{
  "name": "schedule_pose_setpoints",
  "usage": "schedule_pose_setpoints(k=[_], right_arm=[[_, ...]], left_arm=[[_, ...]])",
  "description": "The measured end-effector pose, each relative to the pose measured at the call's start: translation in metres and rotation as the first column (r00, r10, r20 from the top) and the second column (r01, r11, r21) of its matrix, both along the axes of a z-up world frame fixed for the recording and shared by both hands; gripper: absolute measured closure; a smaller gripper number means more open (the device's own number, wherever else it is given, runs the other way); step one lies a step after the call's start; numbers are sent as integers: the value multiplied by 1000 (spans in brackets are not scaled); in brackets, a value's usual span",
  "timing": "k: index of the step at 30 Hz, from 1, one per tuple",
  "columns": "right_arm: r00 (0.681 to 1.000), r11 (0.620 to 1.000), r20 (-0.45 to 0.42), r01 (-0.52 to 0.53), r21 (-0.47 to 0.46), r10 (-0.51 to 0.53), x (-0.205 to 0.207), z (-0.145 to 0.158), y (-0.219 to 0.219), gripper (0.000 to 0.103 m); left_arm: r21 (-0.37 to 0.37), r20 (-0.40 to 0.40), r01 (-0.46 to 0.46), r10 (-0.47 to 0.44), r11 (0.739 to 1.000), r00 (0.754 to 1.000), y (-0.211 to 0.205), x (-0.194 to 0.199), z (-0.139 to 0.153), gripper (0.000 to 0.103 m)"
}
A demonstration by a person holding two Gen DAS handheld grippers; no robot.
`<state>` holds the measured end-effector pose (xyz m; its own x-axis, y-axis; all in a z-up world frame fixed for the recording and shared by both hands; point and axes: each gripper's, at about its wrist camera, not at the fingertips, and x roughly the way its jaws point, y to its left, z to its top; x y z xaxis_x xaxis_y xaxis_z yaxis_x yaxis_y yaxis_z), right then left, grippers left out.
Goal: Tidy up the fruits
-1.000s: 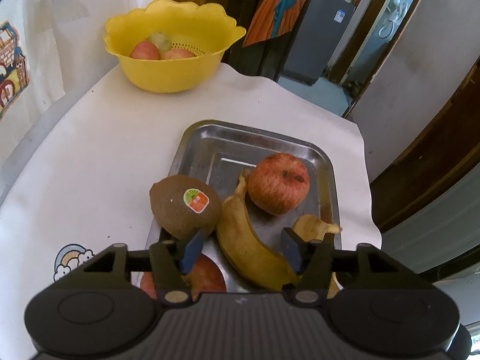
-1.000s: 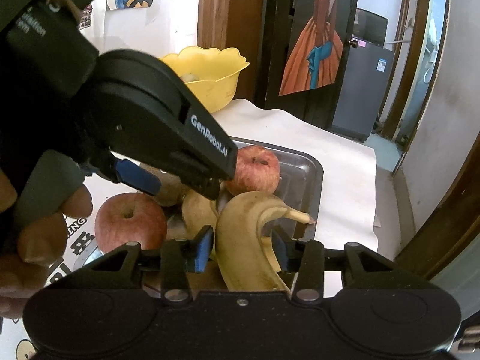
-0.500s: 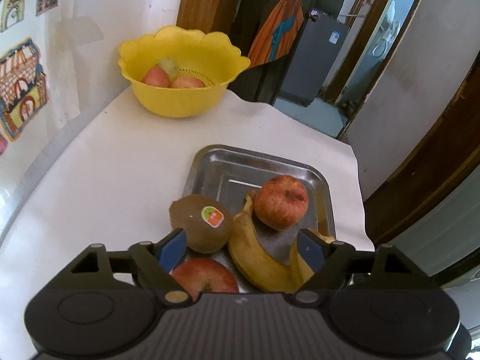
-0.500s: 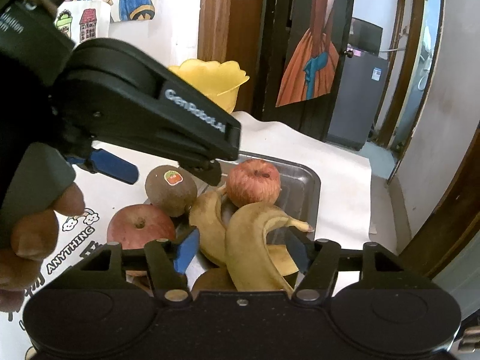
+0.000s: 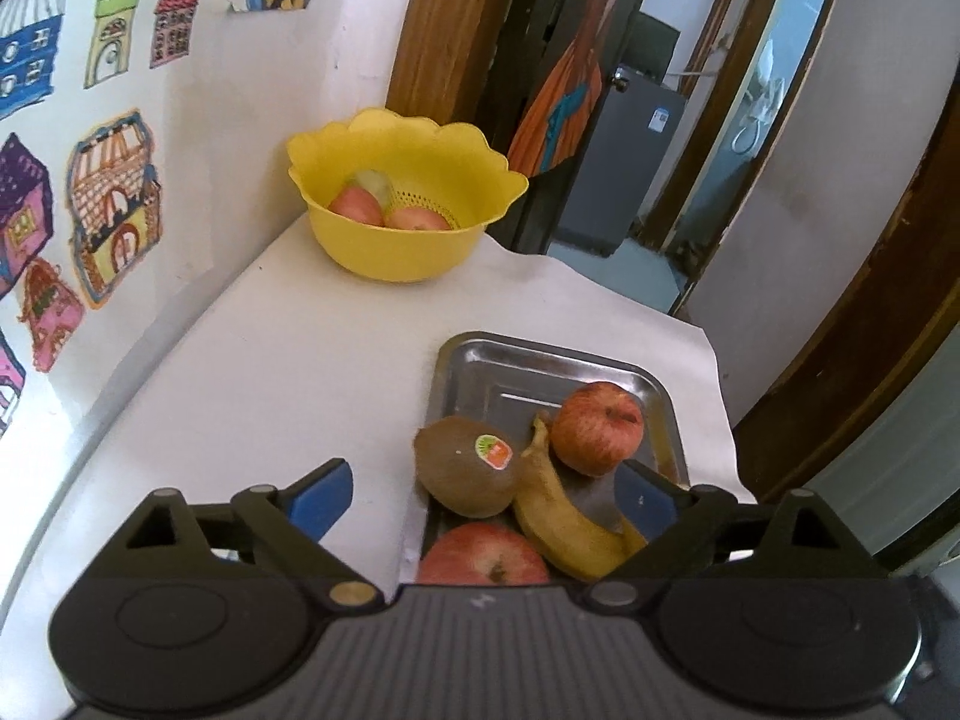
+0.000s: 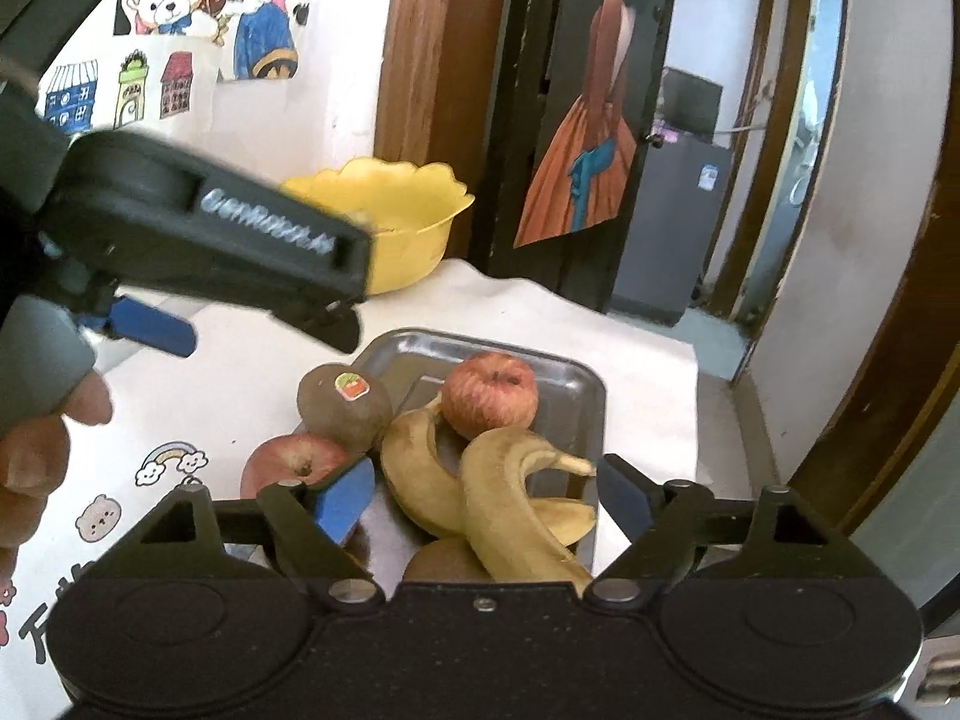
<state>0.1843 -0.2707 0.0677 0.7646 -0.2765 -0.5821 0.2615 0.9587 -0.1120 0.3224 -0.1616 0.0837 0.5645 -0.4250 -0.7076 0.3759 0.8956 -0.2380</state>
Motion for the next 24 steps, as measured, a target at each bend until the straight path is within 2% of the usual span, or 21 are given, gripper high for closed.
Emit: schedule_pose_setpoints(k=[5, 12, 17, 24], right_arm=[[999, 1000, 52, 10, -17, -9, -8, 0, -7, 13], [988, 999, 143, -52, -10, 53, -19, -9, -22, 7], [970, 996, 232, -87, 25, 79, -26, -14, -30, 1], [940, 993, 325, -119, 28, 104, -43, -23, -32, 1]], left_arm=[[-3, 62, -38, 39, 999, 997, 13, -4, -9, 5], [-3, 162, -91, 91, 996, 983, 20, -20, -28, 2], [-16, 229, -115, 115, 993, 967, 26, -38, -40, 1], [-60, 316, -143, 154, 988, 936, 36, -65, -47, 0]])
